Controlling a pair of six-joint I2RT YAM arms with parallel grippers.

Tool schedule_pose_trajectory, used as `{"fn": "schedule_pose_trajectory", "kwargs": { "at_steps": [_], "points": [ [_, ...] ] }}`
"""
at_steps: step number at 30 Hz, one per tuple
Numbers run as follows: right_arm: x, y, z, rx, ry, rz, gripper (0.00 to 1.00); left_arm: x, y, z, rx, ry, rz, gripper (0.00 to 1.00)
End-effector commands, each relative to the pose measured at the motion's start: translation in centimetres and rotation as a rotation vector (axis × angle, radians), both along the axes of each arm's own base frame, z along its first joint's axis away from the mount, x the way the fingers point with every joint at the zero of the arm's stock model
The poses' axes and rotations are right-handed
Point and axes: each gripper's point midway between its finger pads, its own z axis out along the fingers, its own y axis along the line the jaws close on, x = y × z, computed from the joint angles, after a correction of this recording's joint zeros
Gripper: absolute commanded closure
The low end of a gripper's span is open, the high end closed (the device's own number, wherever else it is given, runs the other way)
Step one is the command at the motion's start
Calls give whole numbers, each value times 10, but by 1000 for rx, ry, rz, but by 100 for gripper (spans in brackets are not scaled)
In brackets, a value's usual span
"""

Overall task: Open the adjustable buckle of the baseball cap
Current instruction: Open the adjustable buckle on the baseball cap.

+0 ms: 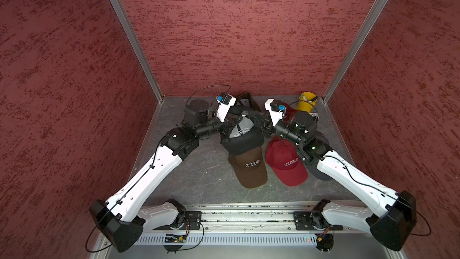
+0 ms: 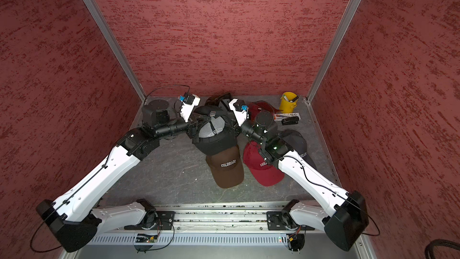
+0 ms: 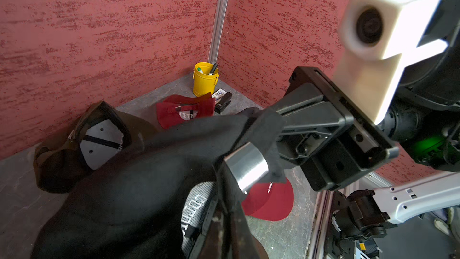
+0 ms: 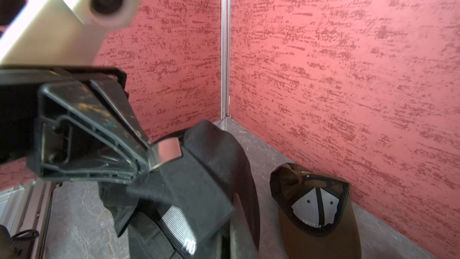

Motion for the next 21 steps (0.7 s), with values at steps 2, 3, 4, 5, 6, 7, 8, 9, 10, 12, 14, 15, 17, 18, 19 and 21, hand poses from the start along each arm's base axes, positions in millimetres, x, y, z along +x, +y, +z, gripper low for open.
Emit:
{"fn": "schedule_pose_trajectory", "kwargs": {
  "at_steps": [2, 3, 4, 5, 6, 7, 8, 9, 10, 12, 14, 15, 17, 18, 19, 21],
  "points": [
    [-7, -10, 43, 92, -86, -27, 100, -2, -3, 15, -18, -25, -19, 60],
    [-8, -10, 44, 93, -86, -27, 100, -5, -3, 18, -18, -33, -33, 55],
    [-8, -11, 45, 93, -86, -27, 100, -7, -3, 22, -20, -43, -45, 52],
    [-8, -11, 46, 95, -86, -26, 100, -11, -4, 27, -24, -52, -63, 50],
    [-8, -11, 47, 96, -84, -27, 100, -15, -4, 31, -30, -60, -83, 49],
    [-8, -12, 48, 97, -85, -29, 100, -19, -6, 35, -36, -63, -108, 48],
    [-9, -11, 48, 96, -84, -28, 100, -23, -7, 40, -44, -63, -137, 47],
    [-9, -12, 49, 95, -84, -30, 100, -27, -9, 44, -50, -58, -168, 46],
    [-8, -12, 49, 93, -82, -33, 100, -29, -10, 45, -49, -50, -183, 45],
    [-7, -11, 50, 87, -77, -32, 100, -28, -13, 49, -48, -42, -195, 45],
    [-8, -10, 48, 78, -74, -30, 100, -24, -15, 54, -54, -56, -186, 46],
    [-7, -10, 47, 71, -73, -31, 100, -21, -18, 57, -58, -62, -184, 47],
    [-6, -10, 44, 60, -66, -33, 100, -16, -24, 60, -59, -69, -188, 49],
    [-7, -10, 43, 56, -67, -34, 100, -13, -28, 61, -58, -71, -191, 50],
    [-6, -10, 41, 51, -63, -36, 100, -11, -31, 62, -56, -71, -194, 50],
    [-7, -9, 41, 48, -61, -32, 100, -6, -38, 61, -48, -69, -195, 50]
  ]
}}
